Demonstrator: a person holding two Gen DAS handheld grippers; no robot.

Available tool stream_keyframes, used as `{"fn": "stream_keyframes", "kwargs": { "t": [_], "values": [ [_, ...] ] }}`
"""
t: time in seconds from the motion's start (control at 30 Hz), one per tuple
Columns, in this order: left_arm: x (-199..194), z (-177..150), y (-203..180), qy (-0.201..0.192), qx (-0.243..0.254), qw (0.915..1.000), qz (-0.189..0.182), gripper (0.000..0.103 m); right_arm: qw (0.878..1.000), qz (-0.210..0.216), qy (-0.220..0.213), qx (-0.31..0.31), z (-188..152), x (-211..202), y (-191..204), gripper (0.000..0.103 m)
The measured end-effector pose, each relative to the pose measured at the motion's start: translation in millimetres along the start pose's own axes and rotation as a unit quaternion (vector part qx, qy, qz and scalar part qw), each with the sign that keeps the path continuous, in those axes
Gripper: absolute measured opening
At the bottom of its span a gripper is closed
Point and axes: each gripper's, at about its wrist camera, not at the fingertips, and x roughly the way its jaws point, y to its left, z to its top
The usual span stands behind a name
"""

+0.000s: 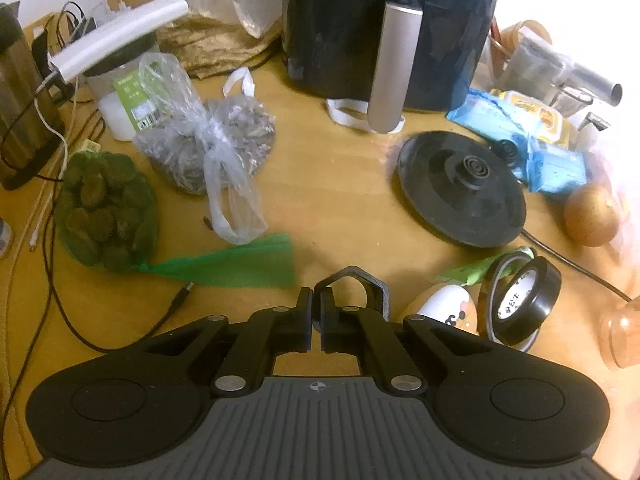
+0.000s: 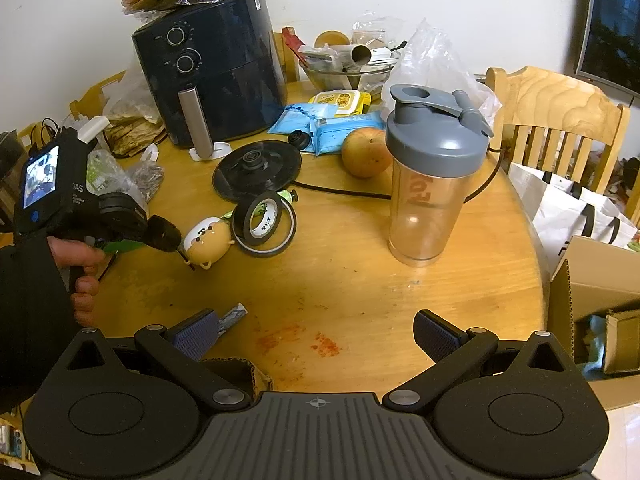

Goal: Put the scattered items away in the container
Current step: 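Lift the black connector off the table with the left gripper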

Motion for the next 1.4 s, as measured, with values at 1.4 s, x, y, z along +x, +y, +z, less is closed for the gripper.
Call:
{"fn": "stream_keyframes", "kwargs": {
  "t": [1.4],
  "values": [
    [-104,-27,29,-0.105,0.045,0.9917,-0.057,0.004,0.995,0.063,0.014,-0.081,4,5,23,0.103]
  ]
}}
